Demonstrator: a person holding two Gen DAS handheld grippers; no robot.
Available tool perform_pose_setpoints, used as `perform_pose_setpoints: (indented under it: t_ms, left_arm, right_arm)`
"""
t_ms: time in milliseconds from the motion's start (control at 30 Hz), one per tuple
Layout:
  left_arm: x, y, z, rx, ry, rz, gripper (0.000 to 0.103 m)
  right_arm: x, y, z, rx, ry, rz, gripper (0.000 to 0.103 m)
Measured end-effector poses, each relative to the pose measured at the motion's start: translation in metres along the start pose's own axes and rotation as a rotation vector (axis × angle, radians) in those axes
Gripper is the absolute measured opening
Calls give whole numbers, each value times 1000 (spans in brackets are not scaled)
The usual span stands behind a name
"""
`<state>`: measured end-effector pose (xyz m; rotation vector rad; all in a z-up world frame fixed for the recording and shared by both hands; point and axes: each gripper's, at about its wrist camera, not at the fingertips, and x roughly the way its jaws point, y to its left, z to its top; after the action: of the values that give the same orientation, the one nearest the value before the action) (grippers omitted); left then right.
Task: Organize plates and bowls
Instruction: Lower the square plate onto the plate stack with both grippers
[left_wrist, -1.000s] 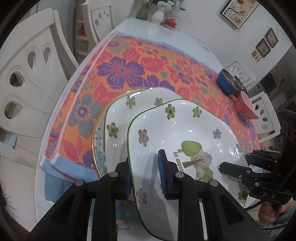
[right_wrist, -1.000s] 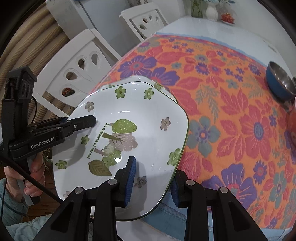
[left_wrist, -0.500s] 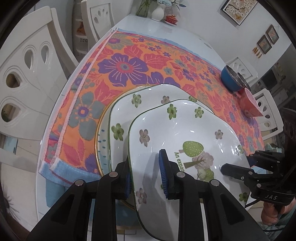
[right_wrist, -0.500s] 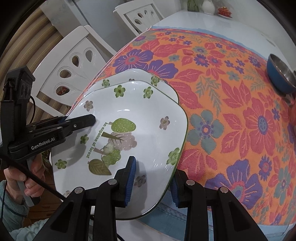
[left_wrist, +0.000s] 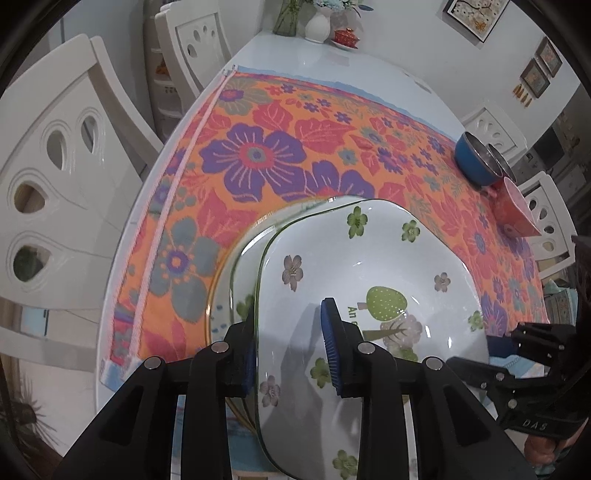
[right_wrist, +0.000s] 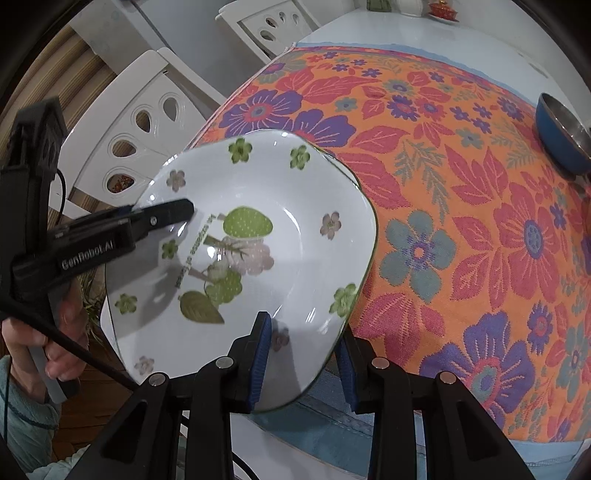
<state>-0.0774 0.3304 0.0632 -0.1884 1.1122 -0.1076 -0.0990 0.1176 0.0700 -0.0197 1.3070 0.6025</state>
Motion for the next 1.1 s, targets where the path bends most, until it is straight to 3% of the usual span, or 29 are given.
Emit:
perform_pose_setpoints:
  t_ms: [367, 567, 833, 1100]
  left_arm:
    - [-3, -4, 8, 66, -13, 53, 30]
    - [-5, -11, 7, 140, -8, 163, 34]
    - [-10, -10, 5, 155, -24, 153, 36]
    - [-16, 4, 5, 96, -33, 136, 36]
  right_arm:
    - [3, -2, 2, 12, 3, 7, 33]
    - [4, -3, 2, 9, 7, 3, 33]
    - [5, -5, 5, 6, -1, 1, 33]
    - [3, 11, 18, -84, 5, -165, 33]
